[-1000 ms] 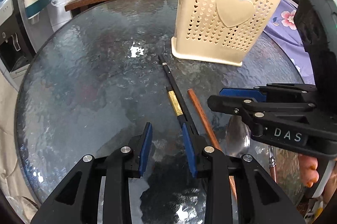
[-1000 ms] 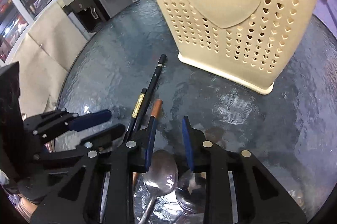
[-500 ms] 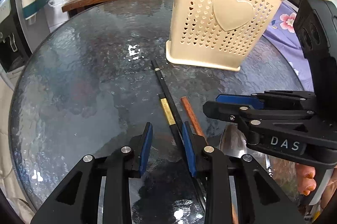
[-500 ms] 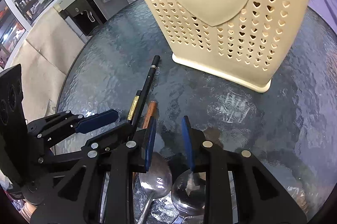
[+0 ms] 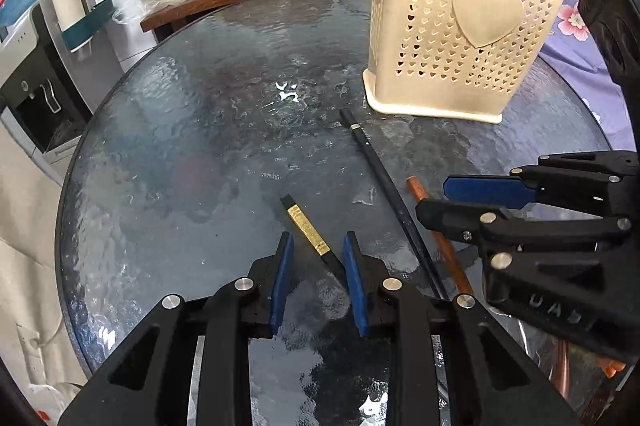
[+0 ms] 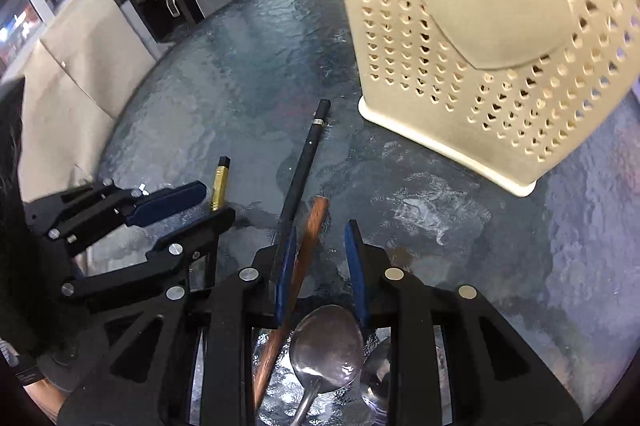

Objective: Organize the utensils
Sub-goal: 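Grasp a gold-banded black chopstick with the left tool while the right tool grasps a brown chopstick, then lift both chopsticks and carry them above the cream caddy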

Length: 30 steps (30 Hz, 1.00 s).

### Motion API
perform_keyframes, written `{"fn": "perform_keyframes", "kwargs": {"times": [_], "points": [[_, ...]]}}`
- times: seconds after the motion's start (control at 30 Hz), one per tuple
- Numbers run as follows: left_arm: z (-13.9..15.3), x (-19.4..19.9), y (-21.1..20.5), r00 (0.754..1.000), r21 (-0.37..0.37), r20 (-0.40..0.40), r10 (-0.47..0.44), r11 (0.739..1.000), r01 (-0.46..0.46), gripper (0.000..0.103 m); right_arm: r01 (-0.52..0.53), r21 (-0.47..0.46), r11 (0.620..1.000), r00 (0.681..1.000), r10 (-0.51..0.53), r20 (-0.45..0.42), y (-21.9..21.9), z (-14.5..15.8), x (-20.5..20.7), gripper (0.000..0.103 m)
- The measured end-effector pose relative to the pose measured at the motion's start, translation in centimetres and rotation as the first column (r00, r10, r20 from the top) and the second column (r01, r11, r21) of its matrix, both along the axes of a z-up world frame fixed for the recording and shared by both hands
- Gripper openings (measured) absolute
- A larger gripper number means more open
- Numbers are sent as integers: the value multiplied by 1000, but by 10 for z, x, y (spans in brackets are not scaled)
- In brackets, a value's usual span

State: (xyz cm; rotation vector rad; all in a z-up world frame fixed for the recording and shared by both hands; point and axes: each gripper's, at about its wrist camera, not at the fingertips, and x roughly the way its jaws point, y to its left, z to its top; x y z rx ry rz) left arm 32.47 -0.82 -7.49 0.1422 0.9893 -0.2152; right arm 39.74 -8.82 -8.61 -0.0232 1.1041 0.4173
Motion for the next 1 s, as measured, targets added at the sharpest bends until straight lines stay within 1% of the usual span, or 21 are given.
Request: {"fn": "perform_keyframes", "kwargs": {"times": [0.1,0.17,0.23,0.3,0.37,0.43,0.5,0.57,0.67,0.8,0.87,0.9,1.0], "points": [[0,8,0,1000,-1,-3,0,1000,0,20,17,-12,1000,1000,-17,-22,2,1,4,26],[0,13,1,1000,3,-6,2,1000,-2,18,34,-30,999,999,-35,-32,2,1,7,16],[0,18,5,1000,9,-8,-3,1000,3,17,41,-45,998,998,-43,-34,3,1,8,11],[0,21,11,1000,12,-9,1,1000,-1,15,42,-54,998,998,-43,-34,-1,1,8,11],[0,22,13,1000,6,-14,4,1000,-4,13,39,-42,998,998,-41,-43,-7,0,8,11],[0,24,12,1000,18,-14,7,1000,-6,12,40,-42,998,998,-42,-48,-9,0,8,11],[0,26,8,1000,26,-12,6,1000,-6,11,43,-58,997,998,-45,-47,-6,1,8,11],[-1,29,2,1000,37,-13,0,999,1,10,41,-95,995,998,-44,-38,1,1,6,11],[-1,30,0,1000,29,-17,2,1000,-2,9,51,-109,993,998,-54,-27,8,1,6,11],[0,29,5,999,-13,-24,23,1000,-24,7,86,-59,994,996,-88,-23,5,-1,9,9],[0,29,8,999,-34,-27,32,999,-33,7,103,-2,995,994,-103,-31,-2,-2,9,8],[0,28,8,999,-40,-28,35,999,-36,7,109,8,994,994,-109,-29,-6,-2,9,8],[5,26,11,999,-59,-14,40,997,-40,7,115,45,992,993,-115,-4,-12,2,7,8]]}}
